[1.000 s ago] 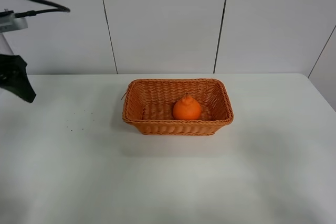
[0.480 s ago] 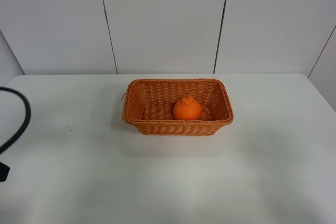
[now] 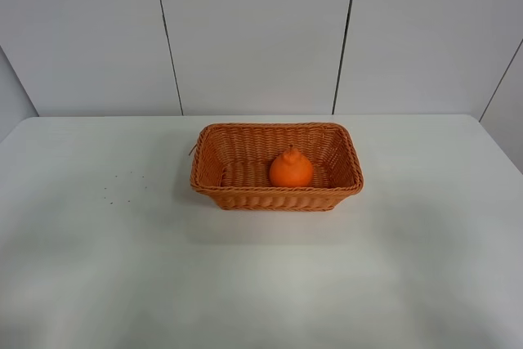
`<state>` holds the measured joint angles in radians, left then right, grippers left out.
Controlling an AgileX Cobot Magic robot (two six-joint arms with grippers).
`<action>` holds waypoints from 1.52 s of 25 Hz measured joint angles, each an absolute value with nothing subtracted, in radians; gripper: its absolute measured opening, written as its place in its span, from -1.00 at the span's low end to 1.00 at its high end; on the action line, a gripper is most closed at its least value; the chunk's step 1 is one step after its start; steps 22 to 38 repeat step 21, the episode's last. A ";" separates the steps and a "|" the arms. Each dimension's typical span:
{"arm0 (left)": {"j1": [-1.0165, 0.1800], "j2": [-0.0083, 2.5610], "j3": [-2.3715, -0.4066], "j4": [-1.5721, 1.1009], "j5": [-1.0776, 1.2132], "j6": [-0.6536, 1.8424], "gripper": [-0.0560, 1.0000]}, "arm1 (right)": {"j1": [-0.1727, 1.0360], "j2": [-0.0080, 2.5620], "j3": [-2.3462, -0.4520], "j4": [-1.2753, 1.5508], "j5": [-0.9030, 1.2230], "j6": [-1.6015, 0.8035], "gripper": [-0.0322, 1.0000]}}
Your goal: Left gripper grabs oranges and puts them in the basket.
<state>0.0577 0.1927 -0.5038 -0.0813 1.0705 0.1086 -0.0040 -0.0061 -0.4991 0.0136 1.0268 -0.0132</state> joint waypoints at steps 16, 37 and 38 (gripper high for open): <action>0.058 -0.006 -0.493 -0.077 1.065 0.093 0.72 | -0.004 -0.006 -0.499 0.014 1.027 -0.013 0.41; 0.058 -0.006 -0.493 -0.077 1.065 0.090 0.72 | -0.004 -0.006 -0.499 0.014 1.027 -0.013 0.41; 0.058 -0.006 -0.493 -0.077 1.065 0.090 0.72 | -0.004 -0.006 -0.499 0.014 1.027 -0.013 0.41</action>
